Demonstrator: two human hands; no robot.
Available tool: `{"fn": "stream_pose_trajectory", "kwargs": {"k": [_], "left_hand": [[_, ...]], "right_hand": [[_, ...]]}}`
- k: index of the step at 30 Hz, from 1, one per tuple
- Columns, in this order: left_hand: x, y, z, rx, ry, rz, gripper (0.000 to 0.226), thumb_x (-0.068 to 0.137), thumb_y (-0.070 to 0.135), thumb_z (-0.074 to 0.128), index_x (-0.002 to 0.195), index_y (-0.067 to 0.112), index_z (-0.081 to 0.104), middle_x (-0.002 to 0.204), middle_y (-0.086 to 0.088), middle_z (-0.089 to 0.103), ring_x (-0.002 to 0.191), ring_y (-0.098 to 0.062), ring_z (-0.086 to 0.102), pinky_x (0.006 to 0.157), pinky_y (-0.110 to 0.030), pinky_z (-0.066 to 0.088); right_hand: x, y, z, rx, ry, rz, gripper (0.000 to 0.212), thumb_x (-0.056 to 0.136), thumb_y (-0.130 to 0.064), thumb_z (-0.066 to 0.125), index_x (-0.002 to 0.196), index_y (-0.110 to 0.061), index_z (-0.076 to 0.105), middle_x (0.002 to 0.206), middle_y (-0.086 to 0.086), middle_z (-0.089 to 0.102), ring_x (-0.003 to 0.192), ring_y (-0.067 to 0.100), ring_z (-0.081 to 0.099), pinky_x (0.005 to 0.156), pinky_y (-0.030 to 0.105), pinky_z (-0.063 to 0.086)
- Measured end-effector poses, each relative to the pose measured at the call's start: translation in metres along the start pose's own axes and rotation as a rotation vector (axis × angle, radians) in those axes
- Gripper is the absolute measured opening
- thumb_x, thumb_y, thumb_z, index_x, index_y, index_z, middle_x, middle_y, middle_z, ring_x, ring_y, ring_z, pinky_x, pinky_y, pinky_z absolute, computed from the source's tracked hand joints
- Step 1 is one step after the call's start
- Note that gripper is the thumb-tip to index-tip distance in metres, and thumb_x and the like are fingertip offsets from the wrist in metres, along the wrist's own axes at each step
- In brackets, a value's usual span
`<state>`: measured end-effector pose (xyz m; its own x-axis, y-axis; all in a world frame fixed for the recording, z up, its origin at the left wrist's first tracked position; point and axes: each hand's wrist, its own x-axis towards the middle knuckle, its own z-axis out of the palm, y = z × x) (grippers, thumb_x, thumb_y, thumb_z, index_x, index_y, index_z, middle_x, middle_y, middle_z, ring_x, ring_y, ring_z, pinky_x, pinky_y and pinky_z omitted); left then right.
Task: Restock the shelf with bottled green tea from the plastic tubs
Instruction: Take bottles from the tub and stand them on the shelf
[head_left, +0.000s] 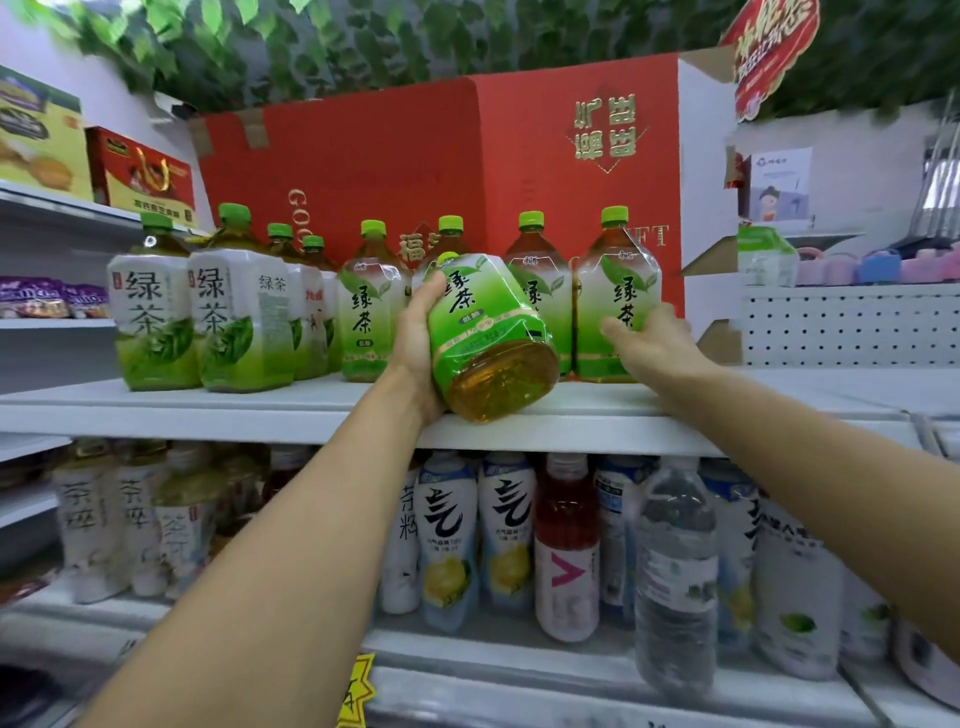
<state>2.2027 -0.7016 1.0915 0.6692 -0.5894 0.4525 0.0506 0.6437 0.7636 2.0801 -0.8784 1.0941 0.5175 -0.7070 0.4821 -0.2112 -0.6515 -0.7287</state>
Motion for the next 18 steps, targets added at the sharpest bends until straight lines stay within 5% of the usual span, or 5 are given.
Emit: {"fn": "stream_pose_trajectory", "kwargs": {"k": [2, 5, 8, 13, 18], "left_hand": [[-0.004, 0.001, 0.001, 0.023, 0.018, -0.015, 0.049, 0.102, 0.045, 0.043, 0.093, 0.011, 0.077, 0.089, -0.012, 0.076, 0.077, -0.028, 0.074, 0.074, -0.038, 0.061], [-0.01, 0.001, 0.0, 0.03, 0.033, -0.003, 0.048, 0.098, 0.047, 0.05, 0.115, 0.006, 0.068, 0.109, -0.018, 0.072, 0.095, -0.033, 0.072, 0.09, -0.045, 0.058], [-0.01, 0.003, -0.015, 0.012, 0.004, 0.011, 0.085, 0.072, 0.059, 0.079, 0.135, 0.005, 0.059, 0.132, -0.026, 0.062, 0.121, -0.044, 0.061, 0.105, -0.062, 0.045], [-0.019, 0.027, -0.048, 0.22, -0.005, 0.078, 0.098, 0.061, 0.063, 0.084, 0.139, 0.015, 0.052, 0.127, -0.019, 0.067, 0.113, -0.04, 0.067, 0.096, -0.062, 0.052], [-0.026, 0.075, -0.074, 0.455, -0.132, 0.165, 0.062, 0.092, 0.074, 0.04, 0.126, 0.026, 0.061, 0.117, -0.003, 0.074, 0.111, -0.024, 0.069, 0.1, -0.052, 0.053]], "right_hand": [[-0.028, -0.025, 0.005, 0.213, -0.057, -0.16, 0.07, 0.098, -0.055, 0.045, 0.151, -0.013, 0.028, 0.151, 0.01, 0.037, 0.135, 0.029, 0.041, 0.112, 0.051, 0.035], [-0.059, -0.062, 0.017, 0.458, -0.429, -0.156, 0.066, 0.09, -0.067, 0.048, 0.134, -0.018, 0.054, 0.127, 0.005, 0.066, 0.111, 0.025, 0.066, 0.096, 0.046, 0.052], [-0.07, -0.084, 0.021, 0.557, -0.547, -0.028, 0.048, 0.087, -0.05, 0.065, 0.118, -0.013, 0.065, 0.103, 0.008, 0.076, 0.094, 0.026, 0.074, 0.079, 0.038, 0.06], [-0.081, -0.099, 0.049, 0.54, -0.477, -0.023, 0.048, 0.079, -0.033, 0.077, 0.114, -0.001, 0.066, 0.099, 0.015, 0.076, 0.087, 0.028, 0.073, 0.084, 0.041, 0.059], [-0.097, -0.117, 0.094, 0.779, -0.28, -0.066, 0.05, 0.079, -0.028, 0.079, 0.119, -0.002, 0.063, 0.095, 0.011, 0.076, 0.082, 0.024, 0.074, 0.074, 0.039, 0.061]]}}
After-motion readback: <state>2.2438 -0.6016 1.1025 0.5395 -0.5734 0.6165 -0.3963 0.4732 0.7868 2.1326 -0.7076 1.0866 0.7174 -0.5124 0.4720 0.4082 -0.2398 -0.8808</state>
